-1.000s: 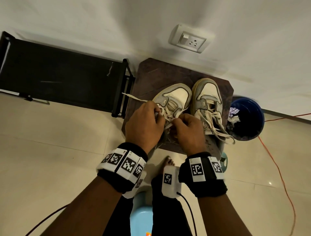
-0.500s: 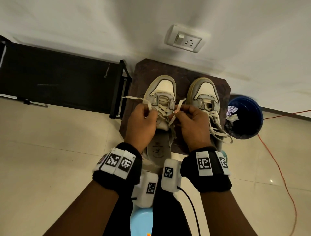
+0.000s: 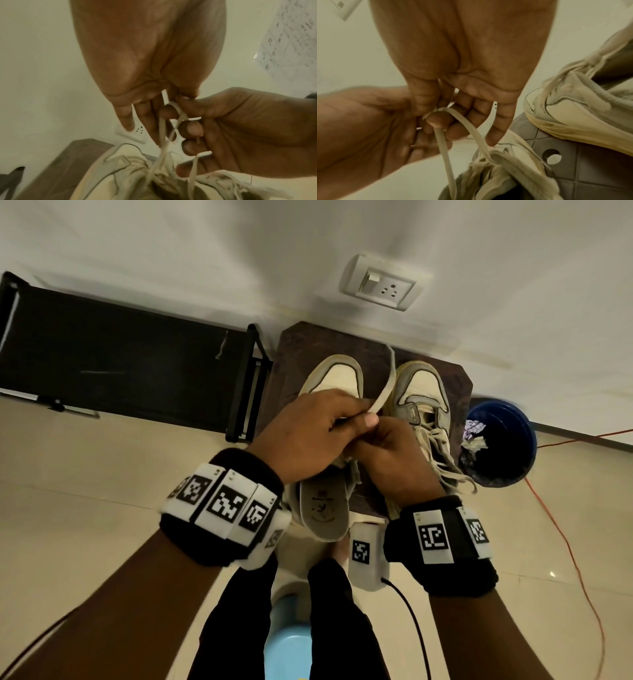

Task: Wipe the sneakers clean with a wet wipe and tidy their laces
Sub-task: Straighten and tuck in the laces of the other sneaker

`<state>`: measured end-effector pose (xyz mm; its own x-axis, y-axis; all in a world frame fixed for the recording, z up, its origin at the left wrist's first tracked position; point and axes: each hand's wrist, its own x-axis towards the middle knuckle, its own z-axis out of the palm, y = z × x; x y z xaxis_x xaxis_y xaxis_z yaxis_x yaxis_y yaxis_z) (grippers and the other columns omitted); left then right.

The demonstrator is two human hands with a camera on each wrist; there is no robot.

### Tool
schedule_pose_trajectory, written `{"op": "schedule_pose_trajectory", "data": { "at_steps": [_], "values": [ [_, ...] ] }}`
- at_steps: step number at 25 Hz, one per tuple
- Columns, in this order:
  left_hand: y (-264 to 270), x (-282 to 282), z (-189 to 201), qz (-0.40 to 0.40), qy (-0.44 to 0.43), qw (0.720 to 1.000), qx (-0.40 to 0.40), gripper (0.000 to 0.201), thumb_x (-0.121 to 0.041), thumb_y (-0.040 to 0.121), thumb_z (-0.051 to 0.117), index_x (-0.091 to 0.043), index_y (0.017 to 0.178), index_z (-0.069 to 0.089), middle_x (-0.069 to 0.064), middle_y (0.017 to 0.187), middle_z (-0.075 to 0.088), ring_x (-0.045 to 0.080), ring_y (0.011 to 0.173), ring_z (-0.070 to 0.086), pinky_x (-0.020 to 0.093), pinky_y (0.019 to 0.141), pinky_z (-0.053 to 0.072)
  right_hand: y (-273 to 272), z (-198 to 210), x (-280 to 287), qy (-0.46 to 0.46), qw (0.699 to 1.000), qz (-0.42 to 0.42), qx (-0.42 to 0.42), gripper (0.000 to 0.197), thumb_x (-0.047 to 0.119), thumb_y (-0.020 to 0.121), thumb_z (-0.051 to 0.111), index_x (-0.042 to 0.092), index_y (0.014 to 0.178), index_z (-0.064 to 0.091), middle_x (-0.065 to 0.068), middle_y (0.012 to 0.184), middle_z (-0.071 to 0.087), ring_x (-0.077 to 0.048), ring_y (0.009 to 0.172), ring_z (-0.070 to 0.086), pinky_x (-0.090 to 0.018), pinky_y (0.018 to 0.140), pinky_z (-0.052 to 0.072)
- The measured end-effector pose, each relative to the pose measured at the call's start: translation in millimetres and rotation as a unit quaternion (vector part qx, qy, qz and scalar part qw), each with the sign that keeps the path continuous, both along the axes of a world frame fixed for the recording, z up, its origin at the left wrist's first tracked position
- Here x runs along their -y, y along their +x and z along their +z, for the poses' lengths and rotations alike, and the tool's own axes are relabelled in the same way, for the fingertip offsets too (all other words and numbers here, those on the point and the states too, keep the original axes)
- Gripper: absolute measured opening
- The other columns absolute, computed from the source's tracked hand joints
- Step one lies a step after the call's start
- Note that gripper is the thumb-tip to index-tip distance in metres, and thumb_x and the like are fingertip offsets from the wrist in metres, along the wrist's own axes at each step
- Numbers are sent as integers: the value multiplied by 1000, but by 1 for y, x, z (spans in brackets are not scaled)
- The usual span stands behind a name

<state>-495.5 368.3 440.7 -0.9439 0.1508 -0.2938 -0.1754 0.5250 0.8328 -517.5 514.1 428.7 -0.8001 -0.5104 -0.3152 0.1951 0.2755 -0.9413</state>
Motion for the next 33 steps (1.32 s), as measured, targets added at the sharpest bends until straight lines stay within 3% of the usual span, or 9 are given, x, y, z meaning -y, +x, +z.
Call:
{"op": "schedule_pose_trajectory", "data": {
  "at_steps": [4,8,12,16,19,23,27,30,33],
  "values": [
    [6,18,-5,-4,-99,993,59,46,-56,94,32,-24,102,65,-3,84,68,12,76,64,42,77,55,-2,0,-3,67,995,-76,-13,33,21,93,57,8,64,65,4,52,62,-9,50,57,-22,52,45],
    [19,23,-8,-10,-153,987,47,23,-35,93,52,-24,107,67,-4,95,70,10,82,62,34,79,52,0,-8,-3,75,989,-121,-36,32,24,92,58,3,71,68,-19,74,69,-32,74,66,-39,71,52],
    [29,18,-10,29,-158,987,16,24,-42,90,52,-23,95,66,-11,83,61,9,80,59,34,76,51,-2,-6,-1,75,987,-138,-45,25,24,93,58,11,77,71,-11,65,67,-26,64,64,-32,69,52],
    [35,7,-6,90,70,990,88,19,-34,92,55,-21,90,69,-8,84,68,7,84,63,34,83,53,-2,-4,2,61,985,-150,-56,20,18,92,59,9,79,72,-6,67,69,-12,64,64,-23,68,52],
    [36,-2,-10,79,66,993,59,14,-28,88,62,-15,88,69,-5,86,70,5,84,63,30,87,49,-1,-1,5,45,985,-155,-60,22,16,91,60,9,73,70,-4,66,68,-14,64,64,-22,66,52],
    [33,-1,-18,113,-29,992,-48,10,-24,78,74,-23,79,64,-11,81,67,7,84,62,34,111,26,0,0,3,36,985,-158,-54,25,17,91,61,7,69,69,-21,76,69,-33,80,66,-35,73,52],
    [28,-5,-20,151,-89,979,-107,18,-23,84,62,-18,98,53,-16,64,48,3,60,50,32,82,48,4,3,3,-17,989,-142,-29,16,6,89,61,8,76,71,1,74,72,-16,77,69,-24,70,52],
    [25,-9,-22,156,-78,982,-79,31,-26,89,49,-19,118,57,-1,93,66,13,86,61,40,84,53,7,3,5,-50,990,-135,-11,13,2,89,60,7,92,71,0,84,74,-19,86,70,-27,77,54],
    [28,-10,-20,148,-143,971,-122,47,-27,88,53,-20,133,48,8,145,44,29,137,34,48,112,30,5,4,6,-43,984,-175,-4,11,4,88,61,10,89,71,-1,80,74,-18,81,70,-31,76,55]
  ]
}}
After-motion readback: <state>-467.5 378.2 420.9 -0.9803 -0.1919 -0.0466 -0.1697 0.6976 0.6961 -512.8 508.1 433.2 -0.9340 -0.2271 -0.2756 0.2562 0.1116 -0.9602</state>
